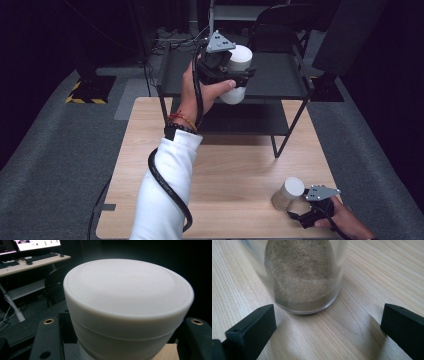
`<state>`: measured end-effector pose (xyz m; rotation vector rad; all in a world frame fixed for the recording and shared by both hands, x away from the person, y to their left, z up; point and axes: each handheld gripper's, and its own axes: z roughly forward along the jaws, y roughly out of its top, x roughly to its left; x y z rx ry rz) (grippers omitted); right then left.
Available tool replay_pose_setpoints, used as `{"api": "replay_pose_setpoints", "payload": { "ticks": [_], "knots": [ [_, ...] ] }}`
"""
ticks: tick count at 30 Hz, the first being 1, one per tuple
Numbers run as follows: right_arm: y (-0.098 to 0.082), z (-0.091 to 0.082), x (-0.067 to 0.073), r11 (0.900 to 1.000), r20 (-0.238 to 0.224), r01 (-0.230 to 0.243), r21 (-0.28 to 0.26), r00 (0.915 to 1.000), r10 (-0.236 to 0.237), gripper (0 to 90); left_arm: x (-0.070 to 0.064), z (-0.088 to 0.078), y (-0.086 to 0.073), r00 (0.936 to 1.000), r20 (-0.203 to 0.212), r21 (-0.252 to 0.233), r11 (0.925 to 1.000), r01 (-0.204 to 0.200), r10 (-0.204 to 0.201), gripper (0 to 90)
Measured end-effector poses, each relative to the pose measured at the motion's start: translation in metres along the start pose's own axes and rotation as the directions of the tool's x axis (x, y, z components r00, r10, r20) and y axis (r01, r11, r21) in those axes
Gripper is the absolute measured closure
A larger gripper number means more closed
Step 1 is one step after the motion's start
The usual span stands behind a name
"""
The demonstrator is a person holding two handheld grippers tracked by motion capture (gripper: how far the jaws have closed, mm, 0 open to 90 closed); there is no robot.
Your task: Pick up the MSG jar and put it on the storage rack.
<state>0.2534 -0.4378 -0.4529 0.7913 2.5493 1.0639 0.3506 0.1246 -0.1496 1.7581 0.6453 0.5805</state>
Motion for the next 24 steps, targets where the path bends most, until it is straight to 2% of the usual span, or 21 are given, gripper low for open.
{"api": "replay_pose_setpoints", "payload": {
  "ticks": [6,10,14,22,24],
  "knots": [
    [-0.001,-0.001,0.0,1.0,-0.001,-0.001,0.0,1.0,0.001,0.0,0.009,0.011,0.006,0.9996,-0.026,-0.004,1.0,0.005,-0.005,34.6],
    [-0.001,-0.001,0.0,1.0,-0.001,-0.001,0.0,1.0,0.001,0.0,0.013,0.02,0.012,0.9987,-0.05,0.013,0.9999,-0.001,0.002,34.5],
    [-0.001,-0.001,0.0,1.0,-0.001,0.0,0.0,1.0,0.0,0.0,0.018,0.03,0.013,0.9984,-0.055,0.014,0.9999,0.009,-0.008,34.6],
    [-0.001,-0.001,0.0,1.0,-0.001,-0.001,0.0,1.0,0.001,0.0,0.02,0.041,0.015,0.9968,-0.079,0.021,0.9997,0.012,-0.01,34.4],
    [-0.001,-0.001,0.0,1.0,-0.001,-0.001,0.0,1.0,0.001,0.0,0.021,0.042,0.013,0.9964,-0.082,0.014,0.9996,0.023,-0.022,34.4]
  ]
}}
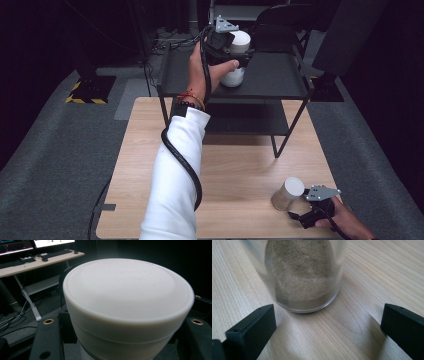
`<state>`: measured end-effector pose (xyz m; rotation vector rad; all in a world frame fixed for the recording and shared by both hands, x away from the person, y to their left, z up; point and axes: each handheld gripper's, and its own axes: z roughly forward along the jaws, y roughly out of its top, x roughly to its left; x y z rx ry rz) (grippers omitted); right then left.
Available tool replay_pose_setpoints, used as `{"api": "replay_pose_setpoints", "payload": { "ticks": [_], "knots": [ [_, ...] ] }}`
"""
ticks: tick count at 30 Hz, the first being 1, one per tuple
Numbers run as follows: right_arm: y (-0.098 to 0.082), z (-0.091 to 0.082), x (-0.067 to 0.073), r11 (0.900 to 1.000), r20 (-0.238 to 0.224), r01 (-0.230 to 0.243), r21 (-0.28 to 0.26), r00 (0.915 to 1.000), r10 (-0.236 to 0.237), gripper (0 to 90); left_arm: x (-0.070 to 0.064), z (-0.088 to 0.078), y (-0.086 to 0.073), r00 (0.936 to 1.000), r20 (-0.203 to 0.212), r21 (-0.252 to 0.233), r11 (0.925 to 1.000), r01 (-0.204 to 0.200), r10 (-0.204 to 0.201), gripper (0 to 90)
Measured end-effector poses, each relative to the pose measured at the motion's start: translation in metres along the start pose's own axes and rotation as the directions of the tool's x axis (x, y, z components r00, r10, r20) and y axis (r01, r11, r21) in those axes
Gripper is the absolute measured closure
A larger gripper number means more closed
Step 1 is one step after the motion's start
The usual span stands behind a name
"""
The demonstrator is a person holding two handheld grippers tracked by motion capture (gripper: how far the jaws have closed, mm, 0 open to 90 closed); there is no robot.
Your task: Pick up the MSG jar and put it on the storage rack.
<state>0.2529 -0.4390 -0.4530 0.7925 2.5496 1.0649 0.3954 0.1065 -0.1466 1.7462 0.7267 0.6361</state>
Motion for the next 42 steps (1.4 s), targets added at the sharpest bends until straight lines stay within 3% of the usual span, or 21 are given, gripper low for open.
{"api": "replay_pose_setpoints", "payload": {
  "ticks": [10,15,22,28,30,35,42],
  "knots": [
    [0.0,0.0,0.0,1.0,0.0,0.0,0.0,1.0,0.0,0.0,0.002,-0.003,-0.009,0.999,-0.018,-0.027,0.9988,0.04,-0.041,32.9],
    [0.0,0.0,0.0,1.0,0.0,0.0,0.0,1.0,0.0,0.0,0.002,-0.002,-0.007,0.9993,-0.012,-0.001,0.9994,0.036,-0.036,21.6],
    [0.0,0.0,0.0,1.0,0.0,0.0,0.0,1.0,0.0,0.0,-0.003,-0.009,-0.01,0.9979,-0.054,0.002,0.9994,0.036,-0.036,3.6],
    [0.0,0.0,0.0,1.0,0.0,0.0,0.0,1.0,0.0,0.0,-0.007,-0.018,-0.018,0.9962,-0.078,-0.013,0.9992,0.039,-0.04,0.6],
    [0.0,0.0,0.0,1.0,0.0,0.0,0.0,1.0,0.0,0.0,-0.01,-0.024,-0.023,0.996,-0.089,-0.022,0.9997,0.01,-0.012,0.4],
    [0.0,0.0,0.0,1.0,0.0,0.001,0.001,1.0,-0.001,0.0,-0.015,-0.038,-0.031,0.9961,-0.088,-0.032,0.9995,0.005,-0.007,0.3],
    [0.0,0.0,0.0,1.0,0.0,0.0,0.001,1.0,0.0,0.0,-0.025,-0.047,-0.044,0.994,-0.105,-0.023,0.9992,-0.033,0.03,0.4]
  ]
}}
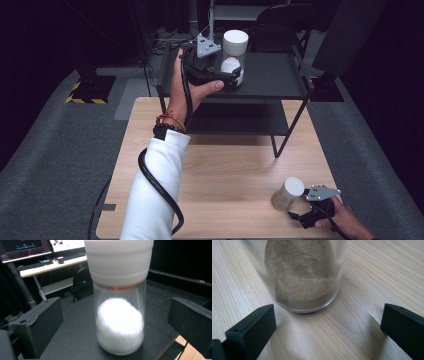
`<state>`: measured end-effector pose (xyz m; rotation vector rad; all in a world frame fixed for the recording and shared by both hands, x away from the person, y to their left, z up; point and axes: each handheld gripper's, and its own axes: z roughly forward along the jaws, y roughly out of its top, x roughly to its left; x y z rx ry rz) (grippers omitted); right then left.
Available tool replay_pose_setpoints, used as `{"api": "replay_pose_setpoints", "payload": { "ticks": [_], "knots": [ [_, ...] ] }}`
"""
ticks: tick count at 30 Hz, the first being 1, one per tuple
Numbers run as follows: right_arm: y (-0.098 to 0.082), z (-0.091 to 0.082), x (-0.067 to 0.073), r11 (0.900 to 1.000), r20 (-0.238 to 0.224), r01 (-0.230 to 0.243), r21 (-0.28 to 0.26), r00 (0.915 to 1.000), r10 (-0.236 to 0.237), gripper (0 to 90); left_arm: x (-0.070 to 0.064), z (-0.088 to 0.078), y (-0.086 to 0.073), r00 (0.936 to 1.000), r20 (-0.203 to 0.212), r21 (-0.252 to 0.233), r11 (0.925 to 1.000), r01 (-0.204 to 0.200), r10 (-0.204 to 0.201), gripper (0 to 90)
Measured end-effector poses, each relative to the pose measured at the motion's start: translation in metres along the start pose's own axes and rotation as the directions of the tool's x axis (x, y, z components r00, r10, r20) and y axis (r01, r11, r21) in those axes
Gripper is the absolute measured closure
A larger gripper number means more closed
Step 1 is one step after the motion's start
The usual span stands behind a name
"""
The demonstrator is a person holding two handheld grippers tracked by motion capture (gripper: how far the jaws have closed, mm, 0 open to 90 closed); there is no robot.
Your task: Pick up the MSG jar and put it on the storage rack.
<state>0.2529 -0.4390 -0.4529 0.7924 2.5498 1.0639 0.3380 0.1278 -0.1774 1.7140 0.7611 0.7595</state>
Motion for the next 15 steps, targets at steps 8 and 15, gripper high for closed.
{"api": "replay_pose_setpoints", "payload": {
  "ticks": [8,15],
  "knots": [
    [0.0,0.0,0.0,1.0,0.0,0.0,0.0,1.0,0.0,0.0,-0.006,-0.012,-0.011,0.9999,-0.007,-0.009,0.9999,-0.013,0.013,0.4],
    [0.0,0.0,0.0,1.0,0.0,0.0,-0.001,1.0,0.0,0.0,-0.008,-0.024,-0.029,0.9999,-0.002,-0.014,0.9998,-0.012,0.012,0.4]
  ]
}}
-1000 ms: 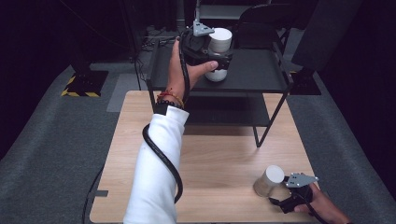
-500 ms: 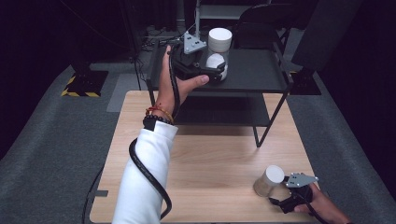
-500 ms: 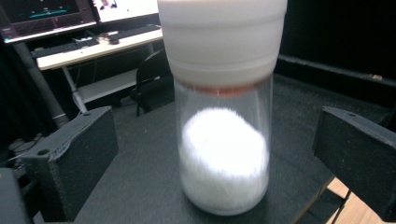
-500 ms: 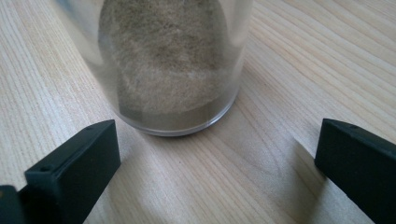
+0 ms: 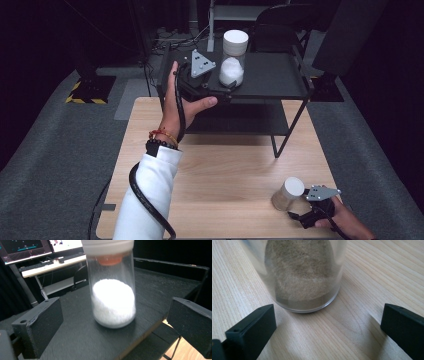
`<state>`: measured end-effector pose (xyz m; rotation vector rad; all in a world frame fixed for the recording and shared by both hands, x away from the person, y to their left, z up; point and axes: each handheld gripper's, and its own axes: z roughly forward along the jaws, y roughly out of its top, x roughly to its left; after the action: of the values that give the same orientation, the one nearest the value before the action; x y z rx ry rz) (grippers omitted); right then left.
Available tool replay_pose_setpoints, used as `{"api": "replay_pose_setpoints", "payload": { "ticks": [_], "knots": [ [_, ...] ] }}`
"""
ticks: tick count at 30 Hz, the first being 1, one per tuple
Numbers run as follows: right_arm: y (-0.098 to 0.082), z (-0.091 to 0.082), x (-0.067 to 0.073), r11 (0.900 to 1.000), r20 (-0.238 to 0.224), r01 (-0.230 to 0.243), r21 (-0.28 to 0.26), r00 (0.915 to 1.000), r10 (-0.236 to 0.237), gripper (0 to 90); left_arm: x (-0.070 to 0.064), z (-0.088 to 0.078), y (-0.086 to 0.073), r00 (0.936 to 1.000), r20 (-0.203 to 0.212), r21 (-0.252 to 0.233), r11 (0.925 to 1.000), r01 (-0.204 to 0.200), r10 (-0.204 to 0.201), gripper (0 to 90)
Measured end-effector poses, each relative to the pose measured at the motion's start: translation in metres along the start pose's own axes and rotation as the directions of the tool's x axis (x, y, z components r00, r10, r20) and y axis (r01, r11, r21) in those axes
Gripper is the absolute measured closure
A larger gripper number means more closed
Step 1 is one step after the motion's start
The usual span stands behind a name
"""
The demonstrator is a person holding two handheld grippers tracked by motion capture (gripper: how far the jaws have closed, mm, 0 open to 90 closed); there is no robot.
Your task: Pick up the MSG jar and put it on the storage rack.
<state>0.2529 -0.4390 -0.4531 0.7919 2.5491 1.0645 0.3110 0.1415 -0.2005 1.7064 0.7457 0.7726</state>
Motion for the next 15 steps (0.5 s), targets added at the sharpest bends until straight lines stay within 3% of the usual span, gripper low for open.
{"api": "replay_pose_setpoints", "payload": {
  "ticks": [15],
  "knots": [
    [0.0,0.0,0.0,1.0,0.0,0.0,0.0,1.0,0.0,0.0,-0.002,-0.017,-0.042,0.9989,0.039,0.018,0.9995,-0.025,0.025,0.4]
  ]
}}
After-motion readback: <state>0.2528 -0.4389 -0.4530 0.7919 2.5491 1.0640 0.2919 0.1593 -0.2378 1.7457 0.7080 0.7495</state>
